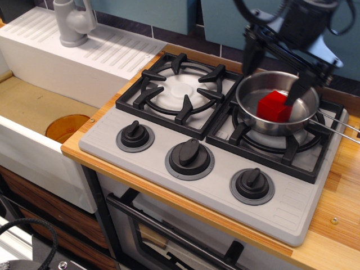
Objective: Put redcube in pan and put pan on stove
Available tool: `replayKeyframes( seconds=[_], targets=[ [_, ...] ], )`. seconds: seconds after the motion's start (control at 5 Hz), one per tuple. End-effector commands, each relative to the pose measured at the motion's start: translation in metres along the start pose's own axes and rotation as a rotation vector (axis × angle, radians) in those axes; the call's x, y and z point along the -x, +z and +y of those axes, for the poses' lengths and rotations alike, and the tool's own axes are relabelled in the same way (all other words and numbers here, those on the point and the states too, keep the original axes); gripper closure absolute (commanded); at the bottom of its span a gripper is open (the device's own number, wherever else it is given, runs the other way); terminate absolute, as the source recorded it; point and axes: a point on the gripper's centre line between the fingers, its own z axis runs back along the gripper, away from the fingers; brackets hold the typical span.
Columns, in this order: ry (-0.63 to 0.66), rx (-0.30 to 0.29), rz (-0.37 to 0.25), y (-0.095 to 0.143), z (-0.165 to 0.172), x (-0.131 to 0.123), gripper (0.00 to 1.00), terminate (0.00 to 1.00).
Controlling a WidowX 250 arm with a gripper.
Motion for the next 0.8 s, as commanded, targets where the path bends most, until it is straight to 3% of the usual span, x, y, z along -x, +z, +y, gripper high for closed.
replayKeyframes(
  seconds=[0.0, 0.6],
  targets=[
    [-0.052, 0.01, -0.131, 0.016, 0.036, -0.011, 0.0, 0.0],
    [-0.065, 0.059, -0.168, -0.021, 0.048, -0.023, 0.0, 0.0]
  ],
)
